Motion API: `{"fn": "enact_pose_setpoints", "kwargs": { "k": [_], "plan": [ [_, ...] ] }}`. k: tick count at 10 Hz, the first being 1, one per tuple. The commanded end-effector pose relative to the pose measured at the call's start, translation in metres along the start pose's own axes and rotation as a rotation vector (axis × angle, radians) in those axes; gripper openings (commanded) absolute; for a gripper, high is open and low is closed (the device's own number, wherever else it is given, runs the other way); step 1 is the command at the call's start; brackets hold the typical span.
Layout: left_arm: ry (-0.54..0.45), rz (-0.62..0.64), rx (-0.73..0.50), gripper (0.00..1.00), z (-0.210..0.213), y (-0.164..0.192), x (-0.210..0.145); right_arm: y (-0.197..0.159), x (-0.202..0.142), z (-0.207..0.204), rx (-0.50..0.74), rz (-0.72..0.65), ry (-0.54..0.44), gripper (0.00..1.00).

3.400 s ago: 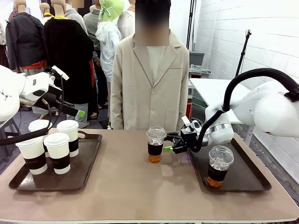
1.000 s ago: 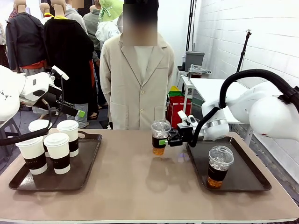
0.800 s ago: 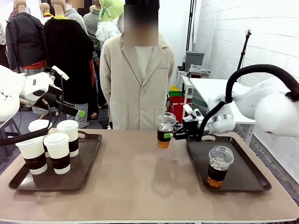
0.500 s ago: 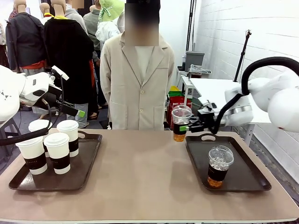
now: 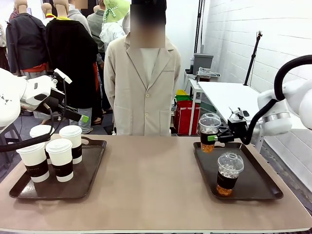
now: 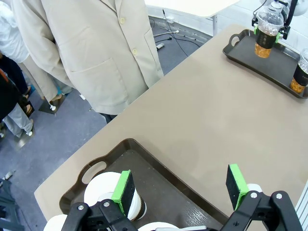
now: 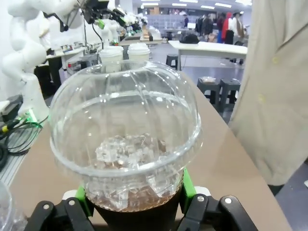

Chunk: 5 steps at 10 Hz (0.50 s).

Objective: Distribute the coffee onto the tray.
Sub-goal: Pick up another iced Americano from the middle of the table and place it on the right Handle tray.

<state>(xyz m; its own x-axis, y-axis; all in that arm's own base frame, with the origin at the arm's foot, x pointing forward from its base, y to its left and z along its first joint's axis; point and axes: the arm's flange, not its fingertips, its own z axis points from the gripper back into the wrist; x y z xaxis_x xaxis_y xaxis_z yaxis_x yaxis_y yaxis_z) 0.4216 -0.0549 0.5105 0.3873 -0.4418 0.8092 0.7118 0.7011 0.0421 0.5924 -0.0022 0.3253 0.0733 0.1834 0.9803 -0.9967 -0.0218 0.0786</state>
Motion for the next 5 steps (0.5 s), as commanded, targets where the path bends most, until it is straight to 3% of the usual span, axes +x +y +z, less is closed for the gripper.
{"fn": "enact_pose_setpoints", "kwargs": {
  "k": [1, 5],
  "plan": [
    [0.000, 0.004, -0.004, 1.00, -0.001, 0.000, -0.001, 0.017, -0.008, 0.004, -0.021, 0.026, -0.024, 0.80],
    [0.000, 0.004, -0.004, 1.00, -0.001, 0.000, -0.001, 0.026, -0.037, 0.018, -0.058, 0.024, -0.045, 0.80]
  ]
}}
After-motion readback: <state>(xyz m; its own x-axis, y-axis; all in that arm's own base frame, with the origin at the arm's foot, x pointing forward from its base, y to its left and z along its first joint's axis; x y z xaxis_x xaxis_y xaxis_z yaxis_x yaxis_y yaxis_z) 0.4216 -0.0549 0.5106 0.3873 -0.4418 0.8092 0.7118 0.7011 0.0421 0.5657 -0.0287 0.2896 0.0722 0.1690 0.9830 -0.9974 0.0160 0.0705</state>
